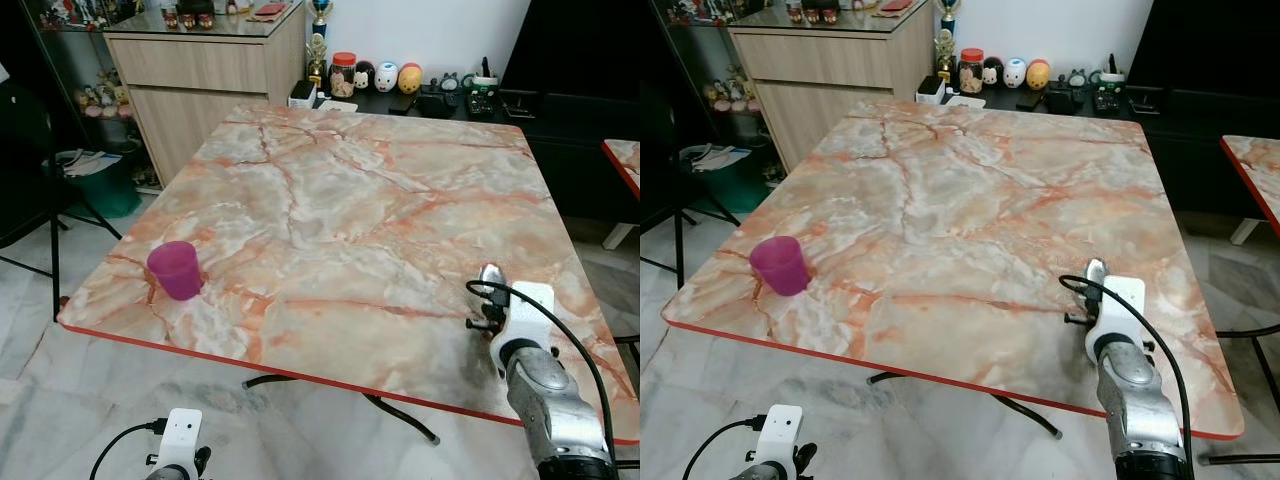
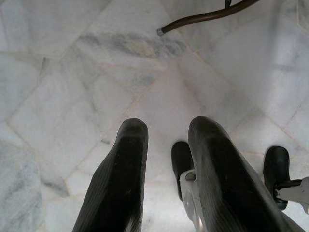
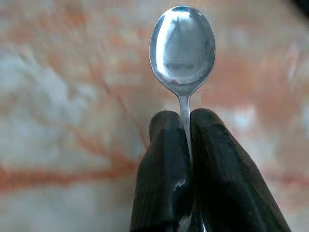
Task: Setting the table
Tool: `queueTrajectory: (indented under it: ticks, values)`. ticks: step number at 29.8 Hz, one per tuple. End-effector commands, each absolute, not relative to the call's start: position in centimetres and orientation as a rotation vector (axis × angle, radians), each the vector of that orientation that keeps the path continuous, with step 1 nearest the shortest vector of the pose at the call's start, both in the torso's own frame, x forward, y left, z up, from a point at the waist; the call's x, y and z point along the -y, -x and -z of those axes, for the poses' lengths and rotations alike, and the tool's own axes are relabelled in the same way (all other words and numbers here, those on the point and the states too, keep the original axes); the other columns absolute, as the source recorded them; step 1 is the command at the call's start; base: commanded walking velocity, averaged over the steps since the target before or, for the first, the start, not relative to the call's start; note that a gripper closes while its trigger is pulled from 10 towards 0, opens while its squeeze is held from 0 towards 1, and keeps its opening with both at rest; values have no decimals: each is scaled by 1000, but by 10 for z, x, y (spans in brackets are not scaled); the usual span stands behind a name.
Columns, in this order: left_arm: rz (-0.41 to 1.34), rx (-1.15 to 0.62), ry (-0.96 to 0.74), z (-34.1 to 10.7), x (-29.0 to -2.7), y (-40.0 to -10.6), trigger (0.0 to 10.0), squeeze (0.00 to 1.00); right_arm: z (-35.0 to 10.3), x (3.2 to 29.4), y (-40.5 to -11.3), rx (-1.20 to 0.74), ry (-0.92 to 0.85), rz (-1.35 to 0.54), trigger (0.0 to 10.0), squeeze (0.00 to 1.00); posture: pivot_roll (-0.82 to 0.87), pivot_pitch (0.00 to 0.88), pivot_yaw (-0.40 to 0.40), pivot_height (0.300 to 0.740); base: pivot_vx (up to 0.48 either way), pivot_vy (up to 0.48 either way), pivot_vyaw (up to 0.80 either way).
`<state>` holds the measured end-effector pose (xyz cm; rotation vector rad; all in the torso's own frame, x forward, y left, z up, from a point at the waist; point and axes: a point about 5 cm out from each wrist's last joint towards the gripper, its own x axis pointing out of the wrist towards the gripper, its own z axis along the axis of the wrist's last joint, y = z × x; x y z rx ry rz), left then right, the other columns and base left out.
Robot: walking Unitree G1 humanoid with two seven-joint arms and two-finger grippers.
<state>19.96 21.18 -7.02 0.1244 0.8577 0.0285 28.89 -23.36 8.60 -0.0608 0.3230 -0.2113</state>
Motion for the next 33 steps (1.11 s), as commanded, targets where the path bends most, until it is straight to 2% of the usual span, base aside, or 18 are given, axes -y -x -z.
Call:
queueTrajectory:
  ticks: [1,7,8,15,33]
  values:
    - [-47,-870,-131,71,-214,-197,10000,0,-99,227,-288,-231,89,208,10000,0,-5,0,-16,740,0,0,0]
    - [-57,-869,-133,71,-215,-197,10000,0,-114,222,-281,-98,112,231,10000,0,-8,0,-15,740,0,0,0]
    - [-64,-867,-135,71,-216,-197,10000,0,-124,215,-281,-29,162,201,10000,0,-12,0,-13,740,0,0,0]
    - [-52,-862,-148,71,-215,-198,10000,0,-127,205,-279,27,179,199,10000,0,-12,0,-16,740,0,0,0]
    - [-48,-864,-136,72,-212,-197,10000,0,-152,212,-289,153,179,254,10000,0,-11,0,-18,740,0,-302,0]
